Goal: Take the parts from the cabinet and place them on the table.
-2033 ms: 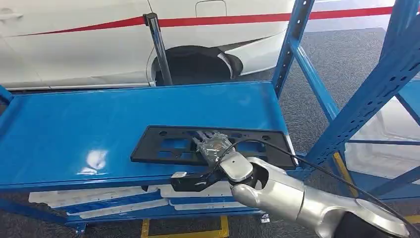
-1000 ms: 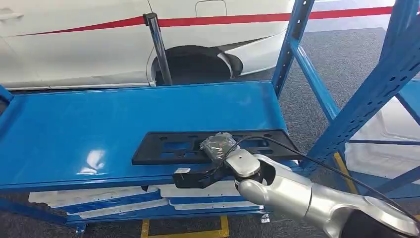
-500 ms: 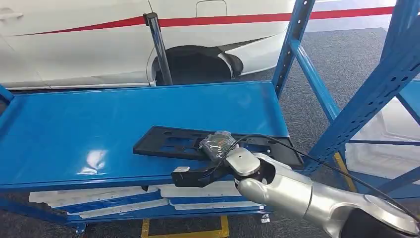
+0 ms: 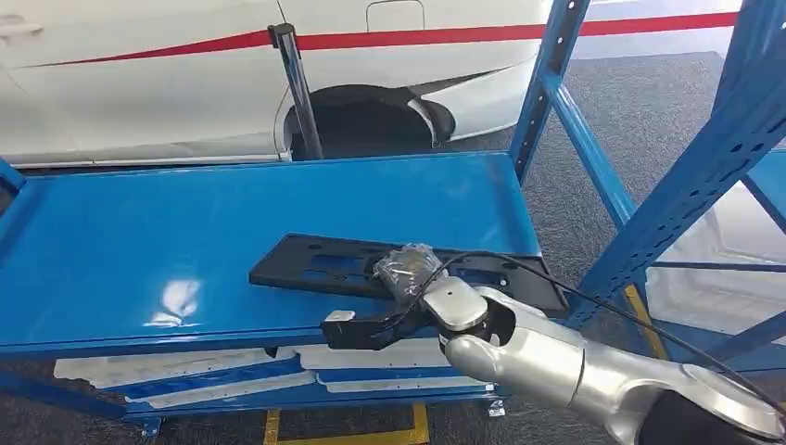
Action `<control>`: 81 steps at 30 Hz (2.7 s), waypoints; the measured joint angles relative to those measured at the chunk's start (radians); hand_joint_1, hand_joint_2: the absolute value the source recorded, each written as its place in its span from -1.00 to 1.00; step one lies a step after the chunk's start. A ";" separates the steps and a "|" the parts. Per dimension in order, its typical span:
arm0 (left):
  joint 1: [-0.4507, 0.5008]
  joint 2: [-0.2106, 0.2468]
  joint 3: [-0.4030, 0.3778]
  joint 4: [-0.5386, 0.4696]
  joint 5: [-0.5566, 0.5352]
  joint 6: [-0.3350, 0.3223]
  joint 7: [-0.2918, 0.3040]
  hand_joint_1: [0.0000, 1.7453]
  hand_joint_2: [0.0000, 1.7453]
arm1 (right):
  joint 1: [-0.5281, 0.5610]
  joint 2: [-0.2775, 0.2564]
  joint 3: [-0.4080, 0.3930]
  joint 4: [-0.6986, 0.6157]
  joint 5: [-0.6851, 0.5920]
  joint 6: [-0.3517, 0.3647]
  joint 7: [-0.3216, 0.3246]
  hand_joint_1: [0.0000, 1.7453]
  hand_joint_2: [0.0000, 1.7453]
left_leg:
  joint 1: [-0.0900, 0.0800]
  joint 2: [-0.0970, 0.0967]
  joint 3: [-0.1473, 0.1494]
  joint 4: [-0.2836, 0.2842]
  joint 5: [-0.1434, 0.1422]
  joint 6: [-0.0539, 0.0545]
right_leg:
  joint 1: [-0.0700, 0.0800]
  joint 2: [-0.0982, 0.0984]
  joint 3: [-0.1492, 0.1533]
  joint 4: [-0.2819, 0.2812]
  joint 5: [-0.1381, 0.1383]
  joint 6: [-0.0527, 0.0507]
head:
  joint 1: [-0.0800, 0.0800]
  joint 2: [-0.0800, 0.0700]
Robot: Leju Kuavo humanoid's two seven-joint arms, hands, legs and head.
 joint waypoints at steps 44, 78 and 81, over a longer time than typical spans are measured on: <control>-0.020 -0.001 -0.002 0.000 -0.020 -0.042 -0.017 -1.00 1.00 | 0.170 0.010 -0.067 -0.129 0.908 -0.263 -0.350 1.00 1.00 | 0.011 0.005 0.007 -0.030 0.032 0.022 | -0.004 -0.002 -0.003 -0.012 0.006 0.020 | 0.000 0.000; -0.036 -0.008 -0.003 0.002 -0.042 -0.055 0.005 -1.00 1.00 | 0.185 0.008 -0.085 -0.147 0.845 -0.235 -0.322 1.00 1.00 | -0.011 0.021 -0.046 0.017 0.039 0.041 | -0.004 -0.011 -0.118 0.245 -0.163 0.038 | 0.002 0.000; -0.036 -0.011 -0.004 0.002 -0.043 -0.056 0.009 -1.00 1.00 | 0.193 0.007 -0.085 -0.147 0.845 -0.235 -0.322 1.00 1.00 | -0.010 0.022 -0.085 0.019 0.069 0.037 | -0.007 -0.011 -0.101 0.326 -0.141 0.046 | 0.003 0.000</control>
